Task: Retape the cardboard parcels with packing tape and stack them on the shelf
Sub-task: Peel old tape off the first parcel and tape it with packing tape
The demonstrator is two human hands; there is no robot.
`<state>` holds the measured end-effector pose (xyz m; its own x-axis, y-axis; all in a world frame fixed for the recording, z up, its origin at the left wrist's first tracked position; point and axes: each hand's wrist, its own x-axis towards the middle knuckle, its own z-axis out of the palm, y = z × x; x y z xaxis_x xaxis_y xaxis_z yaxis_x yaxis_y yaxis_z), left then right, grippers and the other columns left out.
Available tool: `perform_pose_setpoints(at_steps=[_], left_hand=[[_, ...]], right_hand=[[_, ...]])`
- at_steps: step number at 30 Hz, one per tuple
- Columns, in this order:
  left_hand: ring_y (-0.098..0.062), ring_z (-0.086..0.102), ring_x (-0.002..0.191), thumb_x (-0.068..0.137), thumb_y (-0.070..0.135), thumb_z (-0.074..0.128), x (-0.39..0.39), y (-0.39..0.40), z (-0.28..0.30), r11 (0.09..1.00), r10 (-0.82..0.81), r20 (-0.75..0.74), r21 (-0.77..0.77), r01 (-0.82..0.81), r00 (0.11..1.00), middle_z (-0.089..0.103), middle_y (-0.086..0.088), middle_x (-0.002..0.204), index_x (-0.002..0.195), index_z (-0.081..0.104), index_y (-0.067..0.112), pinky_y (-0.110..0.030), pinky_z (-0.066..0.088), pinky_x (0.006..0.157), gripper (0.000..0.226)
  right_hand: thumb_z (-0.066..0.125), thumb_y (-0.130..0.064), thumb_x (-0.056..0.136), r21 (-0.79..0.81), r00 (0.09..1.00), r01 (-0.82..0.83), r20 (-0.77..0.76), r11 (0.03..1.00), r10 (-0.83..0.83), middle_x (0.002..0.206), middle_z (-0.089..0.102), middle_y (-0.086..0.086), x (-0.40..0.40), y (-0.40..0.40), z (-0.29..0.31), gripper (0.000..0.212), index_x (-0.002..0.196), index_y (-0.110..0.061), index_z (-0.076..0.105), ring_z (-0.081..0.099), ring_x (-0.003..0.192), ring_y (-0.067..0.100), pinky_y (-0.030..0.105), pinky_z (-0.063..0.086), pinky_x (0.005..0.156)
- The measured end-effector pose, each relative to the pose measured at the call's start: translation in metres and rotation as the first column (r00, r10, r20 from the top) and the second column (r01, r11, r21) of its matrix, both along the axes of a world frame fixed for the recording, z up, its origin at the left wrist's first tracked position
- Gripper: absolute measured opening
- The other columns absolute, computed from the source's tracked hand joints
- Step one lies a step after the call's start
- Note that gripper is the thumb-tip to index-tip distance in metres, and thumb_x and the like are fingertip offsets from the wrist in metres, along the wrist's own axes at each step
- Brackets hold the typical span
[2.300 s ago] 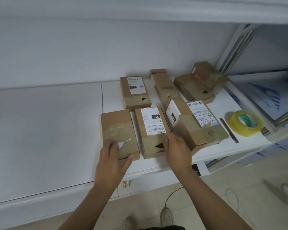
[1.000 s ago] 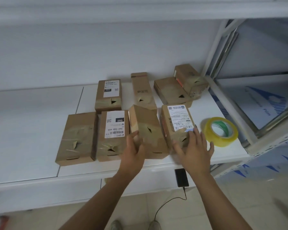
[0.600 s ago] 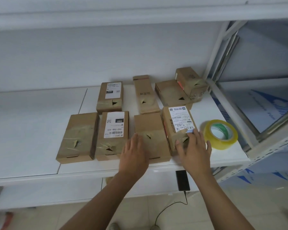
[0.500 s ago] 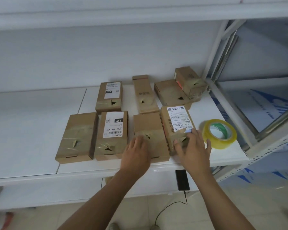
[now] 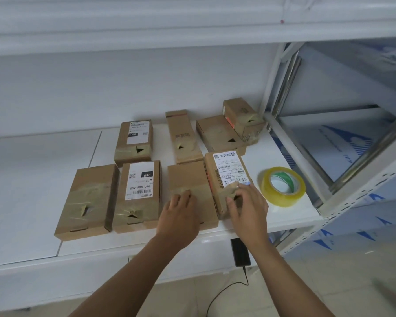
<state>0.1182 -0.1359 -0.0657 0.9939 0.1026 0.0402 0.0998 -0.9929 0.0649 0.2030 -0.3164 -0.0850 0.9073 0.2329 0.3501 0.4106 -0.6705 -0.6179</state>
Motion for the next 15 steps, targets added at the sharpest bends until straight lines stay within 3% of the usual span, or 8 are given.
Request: perform_pose_setpoints(at_steps=[7,11,15], left_hand=[[-0.03,0.061,0.097,0.09,0.035,0.039,0.004,-0.019,-0.004,0.996,-0.079,0.162,-0.027,0.084,0.984,0.062,-0.011,0.119,0.104,0.063,0.012,-0.04,0.055,0.079,0.036],[-0.028,0.061,0.092,0.09,0.036,0.04,0.001,-0.017,-0.004,0.996,-0.091,0.167,-0.005,0.093,0.982,0.064,-0.01,0.112,0.099,0.063,0.013,-0.039,0.055,0.076,0.034],[-0.03,0.062,0.087,0.087,0.038,0.034,0.003,-0.019,0.002,0.999,-0.027,0.097,0.039,0.023,0.995,0.064,-0.009,0.101,0.091,0.063,0.013,-0.039,0.053,0.071,0.039]], right_hand=[[0.068,-0.009,0.087,-0.132,0.975,0.032,0.224,0.991,-0.002,0.082,0.064,0.004,-0.005,0.008,0.01,0.013,0.081,-0.013,0.057,0.06,0.08,0.024,0.043,0.049,0.087],[0.072,-0.007,0.083,-0.152,0.973,0.022,0.23,0.988,0.014,0.076,0.063,0.007,-0.005,0.009,0.012,0.016,0.078,-0.011,0.058,0.057,0.07,0.024,0.036,0.051,0.058],[0.071,-0.014,0.086,-0.176,0.979,-0.063,0.182,0.982,0.095,0.079,0.065,0.005,-0.007,0.008,0.017,0.011,0.082,-0.012,0.061,0.06,0.073,0.022,0.034,0.053,0.059]])
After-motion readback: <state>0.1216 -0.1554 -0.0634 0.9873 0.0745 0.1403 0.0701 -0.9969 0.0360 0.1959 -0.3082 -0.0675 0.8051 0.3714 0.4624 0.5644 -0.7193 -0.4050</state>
